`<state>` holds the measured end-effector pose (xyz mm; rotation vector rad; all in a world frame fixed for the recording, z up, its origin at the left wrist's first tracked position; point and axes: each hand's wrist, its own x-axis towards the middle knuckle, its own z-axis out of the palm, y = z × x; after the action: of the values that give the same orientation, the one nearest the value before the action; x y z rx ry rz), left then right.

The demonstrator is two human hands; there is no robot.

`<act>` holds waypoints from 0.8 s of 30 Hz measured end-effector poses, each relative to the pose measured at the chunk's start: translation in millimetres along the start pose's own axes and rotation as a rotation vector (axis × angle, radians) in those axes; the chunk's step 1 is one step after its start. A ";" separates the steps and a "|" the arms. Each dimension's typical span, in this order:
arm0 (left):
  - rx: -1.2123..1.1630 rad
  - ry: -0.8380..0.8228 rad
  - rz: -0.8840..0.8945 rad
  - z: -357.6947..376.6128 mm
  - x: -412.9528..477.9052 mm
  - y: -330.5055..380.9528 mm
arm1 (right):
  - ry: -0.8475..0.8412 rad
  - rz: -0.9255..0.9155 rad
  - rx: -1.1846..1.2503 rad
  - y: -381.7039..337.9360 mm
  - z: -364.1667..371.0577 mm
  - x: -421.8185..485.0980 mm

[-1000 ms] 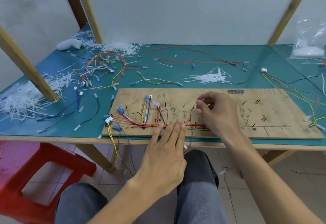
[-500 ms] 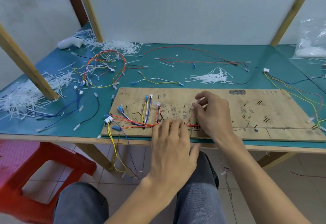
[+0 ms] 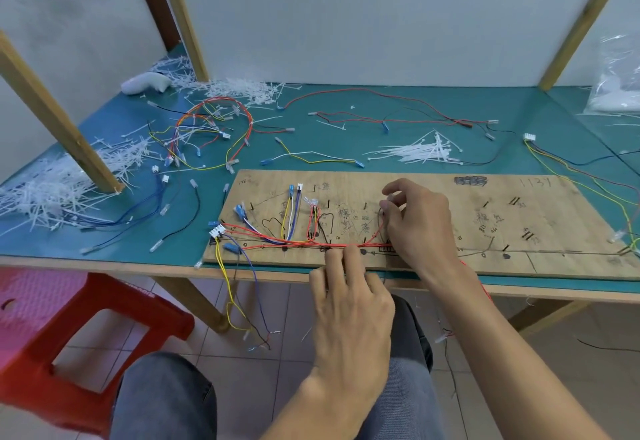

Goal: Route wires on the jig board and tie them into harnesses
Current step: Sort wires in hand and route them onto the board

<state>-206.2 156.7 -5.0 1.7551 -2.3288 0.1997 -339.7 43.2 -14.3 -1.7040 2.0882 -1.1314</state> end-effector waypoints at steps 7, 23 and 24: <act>-0.017 -0.011 0.005 2.1 -2.9 -3.3 | -0.003 -0.012 -0.002 -0.2 -0.3 -0.7; -0.738 -0.080 -0.163 -3.5 -29.0 -18.8 | -0.027 -0.116 -0.185 -8.9 -6.3 -4.0; -0.798 -0.086 -0.203 -4.4 -29.5 -26.3 | -0.025 -0.122 -0.198 -9.1 -6.4 -4.5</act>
<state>-172.8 177.9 -8.9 1.5487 -1.8460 -0.7431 -335.5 49.8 -5.1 -1.9472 2.1701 -0.9560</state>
